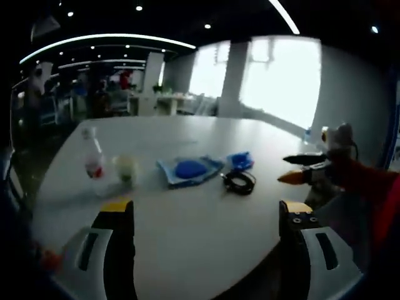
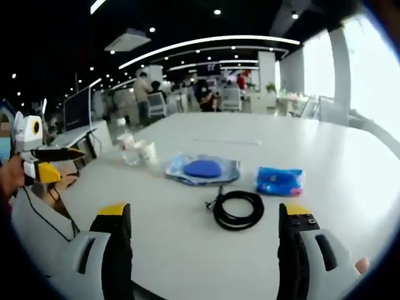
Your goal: Arrange the tabletop items into an orderly group along one side of the table until the central work area is clear of visible clutter.
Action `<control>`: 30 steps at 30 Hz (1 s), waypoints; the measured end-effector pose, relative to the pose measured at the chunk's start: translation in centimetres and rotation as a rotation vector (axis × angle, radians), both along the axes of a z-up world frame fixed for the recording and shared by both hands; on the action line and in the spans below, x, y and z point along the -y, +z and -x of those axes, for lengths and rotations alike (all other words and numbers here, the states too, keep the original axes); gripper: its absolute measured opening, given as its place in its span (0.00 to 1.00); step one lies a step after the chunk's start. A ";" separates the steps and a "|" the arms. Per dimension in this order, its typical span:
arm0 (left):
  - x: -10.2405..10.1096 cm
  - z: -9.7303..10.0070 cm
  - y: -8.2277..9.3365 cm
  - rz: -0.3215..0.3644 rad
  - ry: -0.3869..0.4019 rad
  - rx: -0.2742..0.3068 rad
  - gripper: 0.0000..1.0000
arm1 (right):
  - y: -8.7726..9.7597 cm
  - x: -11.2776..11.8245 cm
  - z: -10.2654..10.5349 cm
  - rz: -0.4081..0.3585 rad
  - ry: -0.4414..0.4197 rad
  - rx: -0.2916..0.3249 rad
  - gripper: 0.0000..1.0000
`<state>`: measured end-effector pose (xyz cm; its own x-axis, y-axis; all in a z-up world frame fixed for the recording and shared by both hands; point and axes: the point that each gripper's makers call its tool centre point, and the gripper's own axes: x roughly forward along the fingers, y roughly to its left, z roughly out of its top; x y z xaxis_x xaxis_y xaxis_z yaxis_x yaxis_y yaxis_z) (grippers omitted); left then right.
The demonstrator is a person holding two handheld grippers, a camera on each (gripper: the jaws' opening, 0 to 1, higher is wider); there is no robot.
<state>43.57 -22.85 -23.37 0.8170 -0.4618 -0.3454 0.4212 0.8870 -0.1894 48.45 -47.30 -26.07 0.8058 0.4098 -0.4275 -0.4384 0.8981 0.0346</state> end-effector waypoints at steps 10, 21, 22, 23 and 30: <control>-0.7 0.5 -0.2 -0.006 0.008 0.007 0.94 | 0.3 1.3 0.2 -0.003 -0.056 0.006 0.98; -1.1 -0.3 -1.8 -0.059 -0.013 -0.015 0.93 | 0.4 1.7 -0.3 -0.021 -0.060 0.019 0.99; -1.2 -0.4 -1.9 -0.047 -0.013 -0.018 0.93 | 0.4 1.7 -0.4 -0.020 -0.058 0.020 0.99; -1.1 -0.3 -1.9 -0.021 -0.012 -0.029 0.92 | 0.5 1.7 -0.4 -0.020 -0.058 0.026 0.99; -1.3 -0.4 -2.0 0.004 -0.009 -0.039 0.93 | 0.5 1.2 -0.3 0.004 -0.029 0.040 0.99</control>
